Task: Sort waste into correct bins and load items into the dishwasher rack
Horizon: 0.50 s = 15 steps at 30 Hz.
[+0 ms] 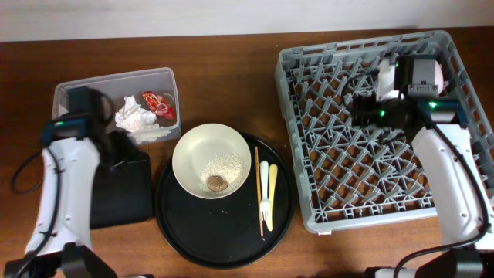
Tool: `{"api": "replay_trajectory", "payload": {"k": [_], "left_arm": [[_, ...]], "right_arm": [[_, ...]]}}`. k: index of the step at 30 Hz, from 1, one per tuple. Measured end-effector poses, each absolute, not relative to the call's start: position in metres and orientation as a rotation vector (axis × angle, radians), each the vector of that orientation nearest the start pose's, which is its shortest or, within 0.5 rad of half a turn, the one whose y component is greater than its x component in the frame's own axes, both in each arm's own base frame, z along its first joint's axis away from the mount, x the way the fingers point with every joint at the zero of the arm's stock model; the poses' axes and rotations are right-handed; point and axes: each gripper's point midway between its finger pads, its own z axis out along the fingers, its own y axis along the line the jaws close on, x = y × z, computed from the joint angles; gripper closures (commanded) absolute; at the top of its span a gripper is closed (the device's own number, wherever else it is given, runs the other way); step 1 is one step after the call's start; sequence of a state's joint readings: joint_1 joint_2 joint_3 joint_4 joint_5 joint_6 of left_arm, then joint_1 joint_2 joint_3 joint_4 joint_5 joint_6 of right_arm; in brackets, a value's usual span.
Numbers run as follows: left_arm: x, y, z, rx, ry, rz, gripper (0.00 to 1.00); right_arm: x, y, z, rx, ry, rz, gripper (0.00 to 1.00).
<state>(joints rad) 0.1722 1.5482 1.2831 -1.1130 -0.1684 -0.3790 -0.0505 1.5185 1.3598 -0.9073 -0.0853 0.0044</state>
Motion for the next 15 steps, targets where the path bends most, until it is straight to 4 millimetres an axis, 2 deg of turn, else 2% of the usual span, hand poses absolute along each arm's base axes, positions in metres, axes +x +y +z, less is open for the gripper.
{"api": "replay_trajectory", "payload": {"k": [1, 3, 4, 5, 6, 7, 8, 9, 10, 11, 12, 15], "left_arm": [[0.318, 0.056, 0.136, -0.66, 2.811, 0.186, 0.13], [0.34, -0.004, 0.141, -0.368, 2.789, 0.115, 0.13], [0.347, -0.035, 0.145, -0.238, 2.767, 0.08, 0.19], [0.345, -0.055, 0.146, -0.148, 2.768, 0.067, 0.2], [0.337, -0.053, 0.143, -0.15, 2.8, 0.094, 0.35], [0.316, -0.029, 0.14, -0.282, 2.869, 0.19, 0.51], [0.307, -0.005, 0.139, -0.421, 2.887, 0.246, 0.59], [0.297, 0.021, 0.138, -0.569, 2.904, 0.284, 0.77], [0.29, 0.052, 0.138, -0.742, 2.88, 0.315, 0.86], [0.284, 0.07, 0.135, -0.856, 2.864, 0.316, 0.9], [0.279, 0.085, 0.13, -0.936, 2.845, 0.32, 1.0], [0.26, 0.132, 0.091, -1.203, 2.738, 0.318, 1.0]], "right_arm": [[0.361, 0.001, 0.174, 0.041, 2.704, 0.137, 0.22], [0.352, 0.005, 0.171, 0.039, 2.742, 0.171, 0.21], [0.348, 0.006, 0.169, 0.039, 2.76, 0.18, 0.21], [0.345, 0.007, 0.168, 0.041, 2.77, 0.184, 0.21], [0.343, 0.007, 0.167, 0.042, 2.781, 0.186, 0.21], [0.339, 0.007, 0.166, 0.044, 2.795, 0.189, 0.21], [0.34, 0.008, 0.166, 0.042, 2.794, 0.192, 0.21], [0.339, 0.008, 0.166, 0.042, 2.796, 0.192, 0.21], [0.339, 0.008, 0.166, 0.043, 2.797, 0.192, 0.21], [0.339, 0.008, 0.166, 0.043, 2.797, 0.191, 0.21], [0.339, 0.008, 0.166, 0.044, 2.797, 0.191, 0.21], [0.339, 0.008, 0.166, 0.044, 2.799, 0.192, 0.22]]}}
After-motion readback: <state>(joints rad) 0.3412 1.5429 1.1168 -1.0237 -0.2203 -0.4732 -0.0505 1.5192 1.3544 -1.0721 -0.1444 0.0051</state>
